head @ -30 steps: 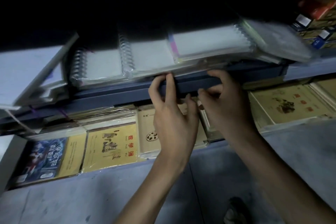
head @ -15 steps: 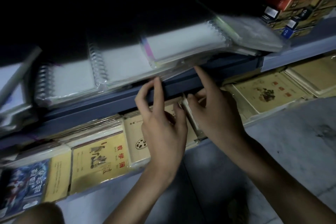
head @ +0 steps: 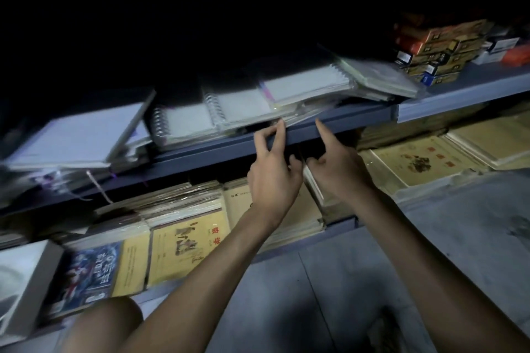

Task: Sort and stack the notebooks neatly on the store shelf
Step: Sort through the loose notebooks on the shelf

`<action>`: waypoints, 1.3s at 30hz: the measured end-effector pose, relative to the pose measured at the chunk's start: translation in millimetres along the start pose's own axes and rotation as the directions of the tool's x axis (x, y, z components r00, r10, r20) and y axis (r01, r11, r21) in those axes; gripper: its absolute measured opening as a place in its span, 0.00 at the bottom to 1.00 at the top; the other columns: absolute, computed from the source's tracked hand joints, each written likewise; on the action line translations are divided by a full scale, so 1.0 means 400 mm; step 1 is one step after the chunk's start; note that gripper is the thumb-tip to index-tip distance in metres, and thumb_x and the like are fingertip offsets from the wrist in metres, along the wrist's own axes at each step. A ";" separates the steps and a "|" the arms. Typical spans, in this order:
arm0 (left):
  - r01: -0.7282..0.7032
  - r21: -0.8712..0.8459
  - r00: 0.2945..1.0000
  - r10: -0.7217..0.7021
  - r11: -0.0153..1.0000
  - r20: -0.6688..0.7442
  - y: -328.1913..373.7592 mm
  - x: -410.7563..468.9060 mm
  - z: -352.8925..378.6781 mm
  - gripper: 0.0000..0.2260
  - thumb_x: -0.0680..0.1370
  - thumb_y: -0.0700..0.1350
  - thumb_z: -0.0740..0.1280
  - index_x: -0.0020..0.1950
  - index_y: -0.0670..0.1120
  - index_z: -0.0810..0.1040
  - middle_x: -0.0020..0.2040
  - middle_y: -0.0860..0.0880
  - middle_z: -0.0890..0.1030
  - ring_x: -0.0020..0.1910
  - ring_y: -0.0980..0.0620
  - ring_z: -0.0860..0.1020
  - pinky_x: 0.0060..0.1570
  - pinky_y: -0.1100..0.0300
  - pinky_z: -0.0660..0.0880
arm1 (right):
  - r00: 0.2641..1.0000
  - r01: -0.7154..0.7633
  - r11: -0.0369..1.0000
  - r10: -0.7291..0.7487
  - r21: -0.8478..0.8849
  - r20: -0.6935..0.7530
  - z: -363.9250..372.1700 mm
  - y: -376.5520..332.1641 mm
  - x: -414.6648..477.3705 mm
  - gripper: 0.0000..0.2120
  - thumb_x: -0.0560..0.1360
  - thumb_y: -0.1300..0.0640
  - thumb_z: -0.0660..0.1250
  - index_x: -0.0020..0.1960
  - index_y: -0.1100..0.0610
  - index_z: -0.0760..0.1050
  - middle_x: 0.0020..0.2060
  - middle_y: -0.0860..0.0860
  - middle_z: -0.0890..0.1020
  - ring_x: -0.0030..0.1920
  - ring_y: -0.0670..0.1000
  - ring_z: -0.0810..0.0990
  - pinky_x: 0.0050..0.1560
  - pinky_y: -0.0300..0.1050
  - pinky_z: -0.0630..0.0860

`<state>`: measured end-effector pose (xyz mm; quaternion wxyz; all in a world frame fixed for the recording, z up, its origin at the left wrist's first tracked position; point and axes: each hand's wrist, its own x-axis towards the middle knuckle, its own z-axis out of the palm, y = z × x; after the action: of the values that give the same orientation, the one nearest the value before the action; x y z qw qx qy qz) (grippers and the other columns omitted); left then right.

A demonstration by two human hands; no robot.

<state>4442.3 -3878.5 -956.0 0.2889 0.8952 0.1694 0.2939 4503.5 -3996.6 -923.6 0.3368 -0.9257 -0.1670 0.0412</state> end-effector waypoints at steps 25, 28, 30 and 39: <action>-0.240 0.187 0.904 0.148 0.953 0.402 -0.053 -0.029 -0.138 0.33 0.81 0.46 0.65 0.85 0.53 0.58 0.86 0.55 0.49 0.70 0.43 0.76 0.60 0.48 0.78 | 0.956 0.159 0.986 -0.167 -0.051 -0.243 -0.027 -0.021 -0.221 0.28 0.79 0.52 0.67 0.78 0.50 0.67 0.58 0.55 0.81 0.56 0.58 0.80 0.51 0.49 0.77; -0.244 0.228 0.919 0.150 0.943 0.366 -0.068 -0.053 -0.181 0.28 0.82 0.45 0.63 0.83 0.52 0.64 0.82 0.50 0.62 0.70 0.42 0.75 0.60 0.48 0.78 | 0.939 0.200 0.980 -0.196 -0.013 -0.283 -0.024 -0.035 -0.244 0.25 0.79 0.55 0.68 0.75 0.51 0.71 0.54 0.52 0.82 0.53 0.55 0.80 0.47 0.45 0.72; -0.241 0.270 0.931 0.144 0.932 0.336 -0.080 -0.068 -0.215 0.27 0.82 0.45 0.63 0.82 0.52 0.65 0.75 0.48 0.70 0.65 0.41 0.78 0.59 0.48 0.77 | 0.941 0.193 0.981 -0.183 0.007 -0.285 -0.014 -0.039 -0.262 0.23 0.78 0.56 0.68 0.73 0.52 0.74 0.50 0.50 0.82 0.50 0.55 0.80 0.47 0.45 0.73; -0.215 0.250 0.977 0.209 0.944 0.048 -0.153 -0.054 -0.314 0.19 0.81 0.46 0.64 0.72 0.50 0.77 0.60 0.50 0.80 0.58 0.45 0.79 0.56 0.49 0.75 | 0.996 0.089 0.856 -0.074 0.509 -0.050 0.056 -0.146 -0.172 0.07 0.78 0.56 0.72 0.55 0.51 0.84 0.43 0.47 0.87 0.44 0.46 0.86 0.48 0.45 0.82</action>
<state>4339.3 -3788.6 -920.1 0.1402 0.9409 0.1053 0.2897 4418.1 -3964.1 -906.0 0.5736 -0.7961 -0.1844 0.0562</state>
